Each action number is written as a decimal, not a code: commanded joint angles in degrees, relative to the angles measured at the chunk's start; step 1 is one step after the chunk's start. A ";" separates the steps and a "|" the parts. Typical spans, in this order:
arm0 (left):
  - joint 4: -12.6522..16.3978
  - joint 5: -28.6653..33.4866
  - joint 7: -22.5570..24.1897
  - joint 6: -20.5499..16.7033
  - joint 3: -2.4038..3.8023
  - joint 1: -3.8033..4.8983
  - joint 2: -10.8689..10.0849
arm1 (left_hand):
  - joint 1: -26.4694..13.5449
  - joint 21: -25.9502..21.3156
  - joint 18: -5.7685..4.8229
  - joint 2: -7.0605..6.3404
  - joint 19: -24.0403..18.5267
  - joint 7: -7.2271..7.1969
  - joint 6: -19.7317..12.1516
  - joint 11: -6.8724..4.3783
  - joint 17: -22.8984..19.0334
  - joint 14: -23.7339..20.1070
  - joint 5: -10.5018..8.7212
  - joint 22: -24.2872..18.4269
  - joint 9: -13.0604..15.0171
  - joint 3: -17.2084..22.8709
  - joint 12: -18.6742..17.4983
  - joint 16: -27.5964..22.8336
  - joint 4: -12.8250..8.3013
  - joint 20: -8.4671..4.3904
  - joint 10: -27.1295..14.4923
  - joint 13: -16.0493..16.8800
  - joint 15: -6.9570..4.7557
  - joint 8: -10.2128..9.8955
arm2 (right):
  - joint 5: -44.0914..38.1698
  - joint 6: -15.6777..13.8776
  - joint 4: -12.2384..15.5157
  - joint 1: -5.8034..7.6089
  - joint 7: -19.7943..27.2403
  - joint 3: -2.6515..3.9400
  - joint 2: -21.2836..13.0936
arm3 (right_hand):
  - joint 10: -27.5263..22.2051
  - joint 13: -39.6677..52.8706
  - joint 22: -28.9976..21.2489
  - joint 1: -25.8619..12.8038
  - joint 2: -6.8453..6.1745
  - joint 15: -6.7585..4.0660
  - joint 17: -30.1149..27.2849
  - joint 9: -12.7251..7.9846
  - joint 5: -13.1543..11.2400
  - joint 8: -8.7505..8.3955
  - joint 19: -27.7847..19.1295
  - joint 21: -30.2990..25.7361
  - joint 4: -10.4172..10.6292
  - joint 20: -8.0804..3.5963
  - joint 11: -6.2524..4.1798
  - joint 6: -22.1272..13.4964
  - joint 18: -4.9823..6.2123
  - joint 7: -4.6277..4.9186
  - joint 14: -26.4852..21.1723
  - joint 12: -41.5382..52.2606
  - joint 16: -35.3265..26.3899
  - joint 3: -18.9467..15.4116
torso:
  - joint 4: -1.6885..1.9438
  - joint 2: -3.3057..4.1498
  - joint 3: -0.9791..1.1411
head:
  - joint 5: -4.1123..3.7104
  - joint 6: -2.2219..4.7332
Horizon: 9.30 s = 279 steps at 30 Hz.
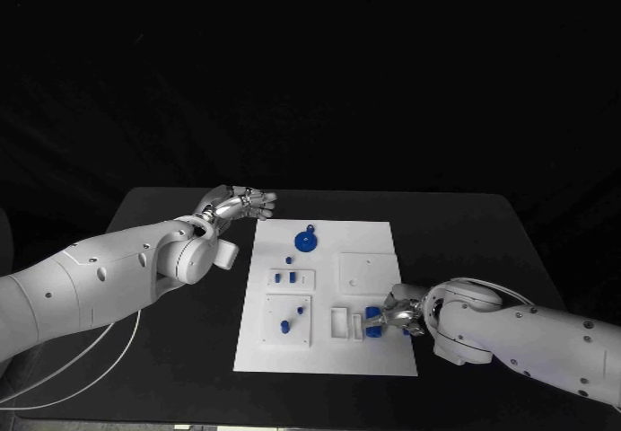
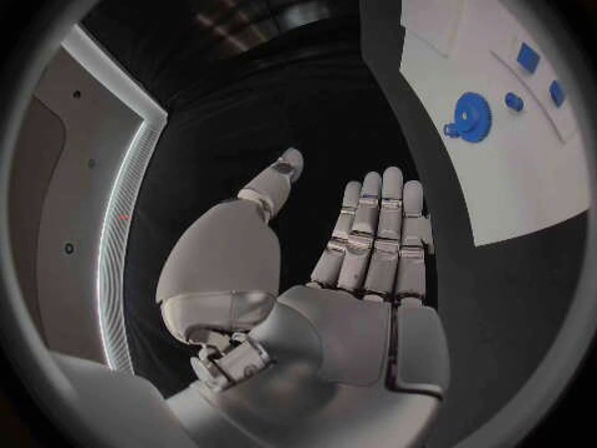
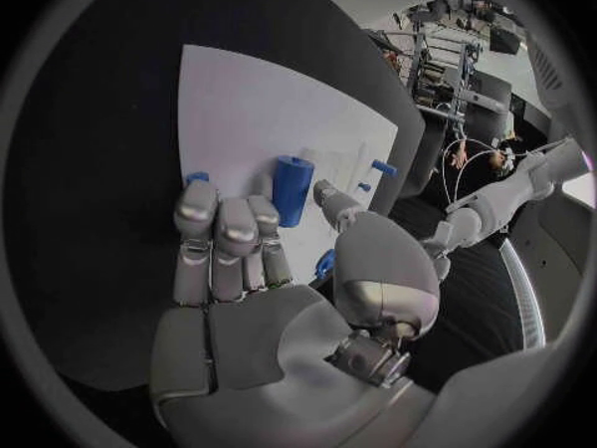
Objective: Assemble the parts on the task board
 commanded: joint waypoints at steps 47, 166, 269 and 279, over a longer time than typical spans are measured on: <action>0.58 0.37 -0.02 1.58 0.03 0.03 0.05 | -0.29 -0.56 1.06 0.40 0.49 -0.18 -0.44 -0.22 0.27 -0.21 0.02 -0.04 -0.18 -0.44 0.11 -0.57 -0.28 0.10 -0.33 -0.13 0.08 0.29 | 7.51 -3.69 3.86 1.63 -0.62 -0.25 0.62 | 2.10 0.69 1.02 1.08 0.84 -0.44 1.02 -0.46 -0.03 -0.86 -0.39 1.99 -1.43 0.52 -0.52 3.01 3.96 -0.12 0.39 0.16 -0.77 9.12 | -0.07 -0.07 0.03 | 0.63 -0.40; 0.72 0.30 -0.59 1.96 0.01 0.05 -0.22 | -0.84 -1.08 1.04 0.66 0.41 -0.14 -0.58 -0.14 0.68 -0.39 0.05 0.14 -0.39 -0.57 0.06 -1.27 0.33 0.25 -0.51 -0.23 0.24 0.24 | 3.82 -0.06 0.81 1.13 3.77 -1.00 5.47 | 2.65 1.51 1.09 1.02 3.24 -0.38 3.11 0.41 0.09 -2.91 0.24 1.95 -9.28 1.23 -0.50 4.75 3.96 -0.12 1.36 -1.13 -2.90 20.31 | -0.10 0.00 0.13 | 1.89 -1.30; 0.71 0.31 -0.13 3.30 0.00 0.03 -1.05 | -3.49 -1.91 1.13 -0.49 -0.01 -0.10 -0.77 -0.12 1.34 -0.82 -0.06 0.58 -0.63 -1.87 0.04 -2.35 1.67 0.44 -0.70 -0.29 0.45 0.24 | -6.60 1.56 -3.62 -1.68 0.84 1.18 -3.93 | 2.81 1.26 1.04 5.18 3.50 -0.44 3.67 1.85 -0.03 -2.93 -0.11 2.14 -11.36 1.78 -0.73 5.91 3.96 -0.40 1.66 -2.15 -3.74 20.38 | -0.08 0.00 0.13 | -2.27 -1.23; 0.66 0.31 -0.10 3.25 0.00 0.03 -1.07 | -3.50 -1.93 1.14 -0.46 -0.01 -0.10 -0.78 -0.11 1.38 -0.82 -0.06 0.60 -0.64 -1.88 0.04 -2.37 1.66 0.45 -0.70 -0.30 0.46 0.24 | -3.46 0.54 -3.05 -1.56 1.05 1.32 -6.01 | 3.88 1.80 0.98 4.33 3.71 -0.64 3.66 1.95 -0.03 -2.60 0.06 2.30 -11.12 2.08 -1.01 6.83 3.96 -0.70 1.74 -1.40 -3.72 20.67 | -0.07 -0.05 0.14 | -2.21 -1.17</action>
